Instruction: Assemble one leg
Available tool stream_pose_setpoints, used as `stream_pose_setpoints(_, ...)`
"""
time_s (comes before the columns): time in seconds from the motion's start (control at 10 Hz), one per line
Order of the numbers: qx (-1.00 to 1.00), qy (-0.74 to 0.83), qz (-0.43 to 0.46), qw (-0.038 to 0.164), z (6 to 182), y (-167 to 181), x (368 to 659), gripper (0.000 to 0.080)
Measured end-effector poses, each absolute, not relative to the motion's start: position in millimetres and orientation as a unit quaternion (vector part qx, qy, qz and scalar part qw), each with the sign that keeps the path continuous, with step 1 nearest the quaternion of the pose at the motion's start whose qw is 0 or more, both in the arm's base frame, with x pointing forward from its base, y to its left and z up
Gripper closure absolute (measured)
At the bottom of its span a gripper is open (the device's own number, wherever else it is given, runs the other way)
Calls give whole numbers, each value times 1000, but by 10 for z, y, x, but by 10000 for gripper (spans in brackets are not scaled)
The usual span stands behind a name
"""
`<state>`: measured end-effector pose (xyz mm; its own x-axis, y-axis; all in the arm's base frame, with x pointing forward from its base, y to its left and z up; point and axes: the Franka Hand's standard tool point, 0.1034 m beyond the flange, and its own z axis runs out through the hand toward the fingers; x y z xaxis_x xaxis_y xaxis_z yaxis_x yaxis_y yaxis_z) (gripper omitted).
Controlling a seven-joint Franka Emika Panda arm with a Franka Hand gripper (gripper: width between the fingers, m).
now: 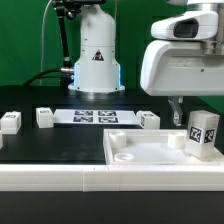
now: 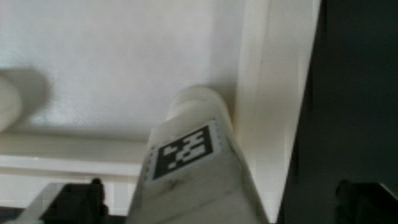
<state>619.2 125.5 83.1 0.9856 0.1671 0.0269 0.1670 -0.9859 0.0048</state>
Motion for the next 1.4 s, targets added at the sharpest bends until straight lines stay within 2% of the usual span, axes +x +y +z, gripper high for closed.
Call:
stream_pose_setpoints(0.4,993,121,13,1,830,1172,6213,150)
stream_pose_setpoints(0.7,993,114,13,1,829,1174,6213,509)
stream_pose_setpoints(1.0,996,92,13,1,825,1177,6211,509)
stream_pose_setpoints(1.2,1000,2,11,-8,822,1197,6203,509)
stream_pose_setpoints(1.3,997,-73,10,-18,817,1203,6200,509)
stream_pose_setpoints(1.4,992,-127,9,-19,815,1205,6199,509)
